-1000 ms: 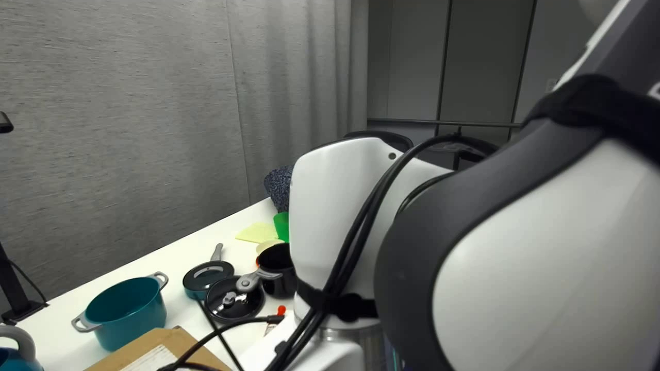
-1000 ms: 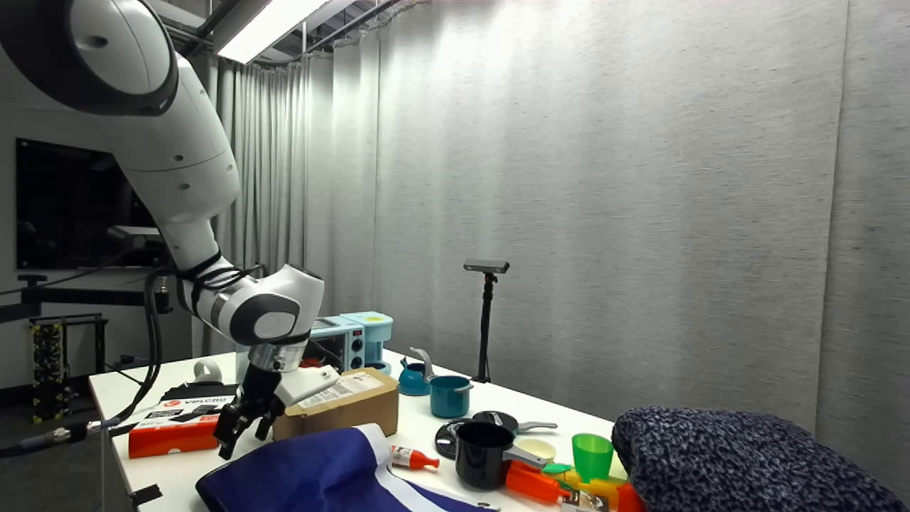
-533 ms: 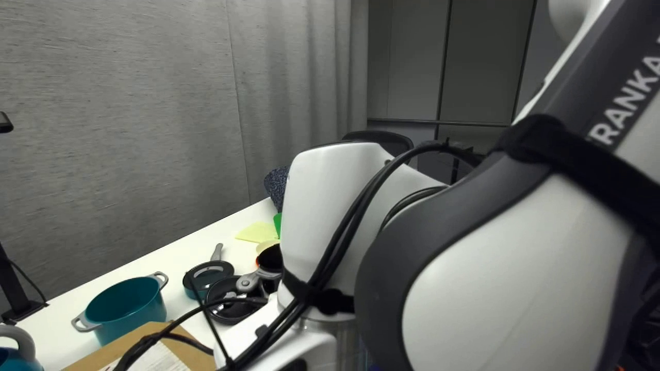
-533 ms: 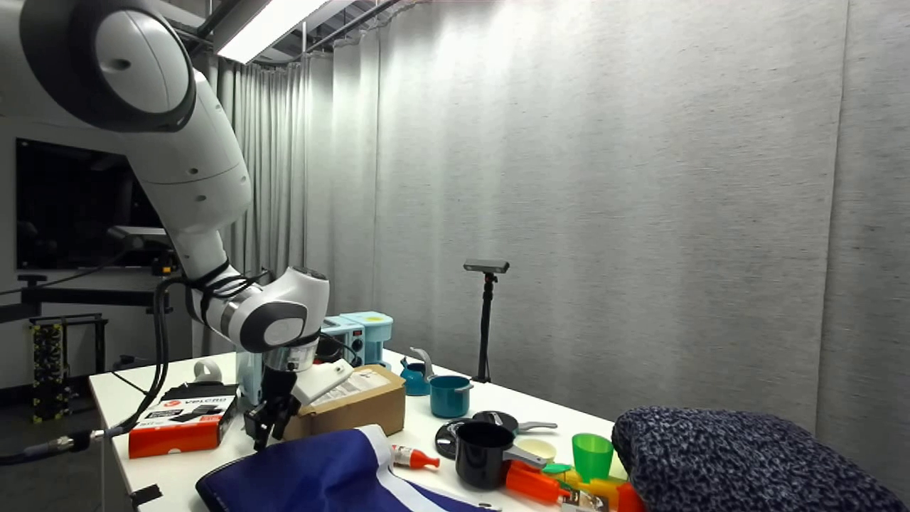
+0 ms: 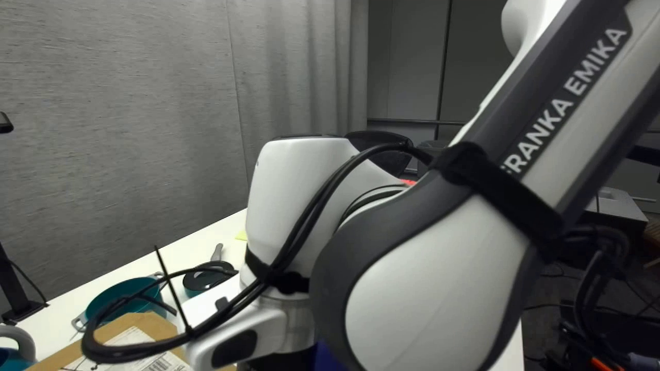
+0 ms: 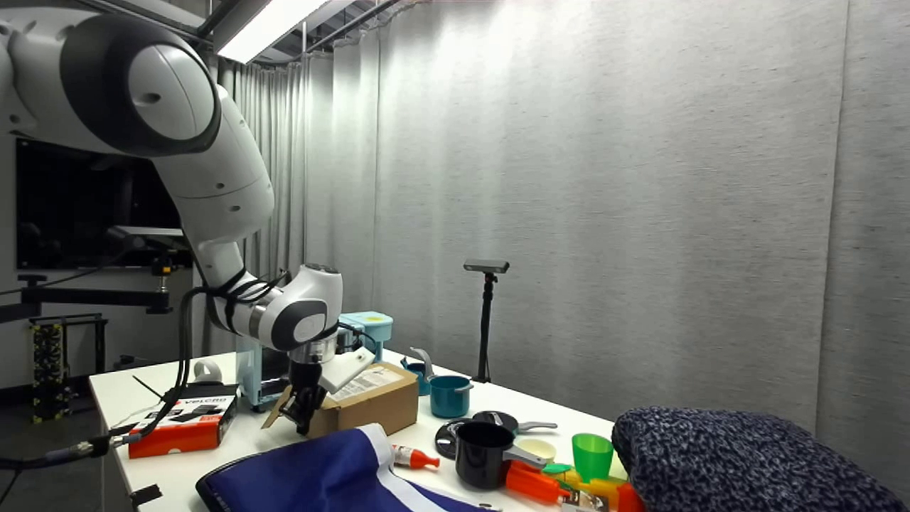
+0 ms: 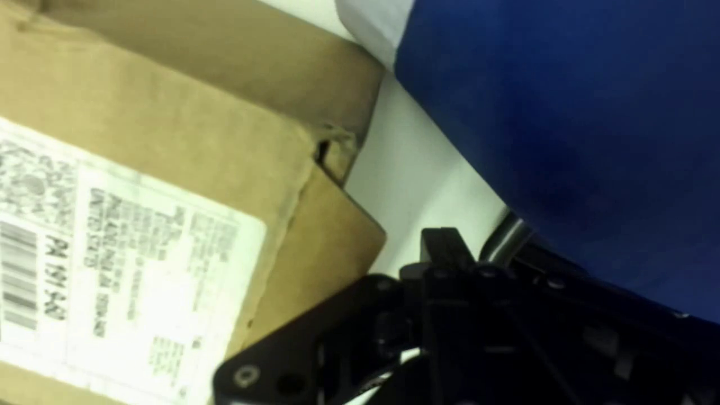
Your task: Straighten the blue cloth
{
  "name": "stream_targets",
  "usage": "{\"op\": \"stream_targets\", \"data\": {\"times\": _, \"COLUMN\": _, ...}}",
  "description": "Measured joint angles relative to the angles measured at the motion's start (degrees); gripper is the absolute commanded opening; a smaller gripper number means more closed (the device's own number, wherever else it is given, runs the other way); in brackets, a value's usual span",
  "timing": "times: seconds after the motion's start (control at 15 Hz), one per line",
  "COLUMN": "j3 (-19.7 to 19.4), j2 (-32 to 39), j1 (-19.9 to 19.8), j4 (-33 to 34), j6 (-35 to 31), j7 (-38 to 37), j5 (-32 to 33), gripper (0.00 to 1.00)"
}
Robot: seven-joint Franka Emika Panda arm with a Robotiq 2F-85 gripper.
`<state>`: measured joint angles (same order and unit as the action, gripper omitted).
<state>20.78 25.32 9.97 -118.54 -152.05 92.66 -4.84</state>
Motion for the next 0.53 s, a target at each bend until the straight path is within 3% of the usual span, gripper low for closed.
{"op": "stream_targets", "data": {"times": 0.53, "j3": -2.19, "j2": 5.19, "j1": 1.06, "j4": 8.82, "j6": 0.08, "j7": -6.12, "j5": 7.6, "gripper": 0.0}}
